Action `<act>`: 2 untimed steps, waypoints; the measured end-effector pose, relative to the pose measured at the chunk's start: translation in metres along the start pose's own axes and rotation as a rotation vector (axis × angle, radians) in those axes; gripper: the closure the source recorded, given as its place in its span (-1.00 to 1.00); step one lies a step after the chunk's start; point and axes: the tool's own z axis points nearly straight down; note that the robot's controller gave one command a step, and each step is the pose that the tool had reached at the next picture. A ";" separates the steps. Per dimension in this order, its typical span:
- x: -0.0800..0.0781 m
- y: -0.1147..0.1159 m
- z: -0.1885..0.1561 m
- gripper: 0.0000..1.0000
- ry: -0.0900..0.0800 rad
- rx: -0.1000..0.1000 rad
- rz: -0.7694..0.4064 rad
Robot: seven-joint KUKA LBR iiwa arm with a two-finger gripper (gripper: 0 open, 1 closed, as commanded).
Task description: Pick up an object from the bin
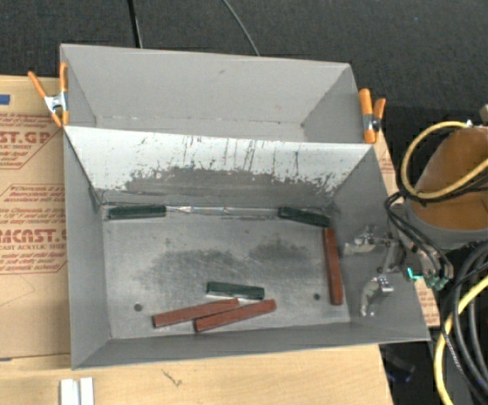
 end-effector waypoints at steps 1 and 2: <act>-0.002 0.001 -0.004 -1.00 -0.008 0.002 -0.002; -0.025 0.004 0.005 -1.00 -0.009 0.003 -0.351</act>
Offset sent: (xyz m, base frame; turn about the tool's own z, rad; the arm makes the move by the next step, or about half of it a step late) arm 0.0410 0.0056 -0.0127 -0.6093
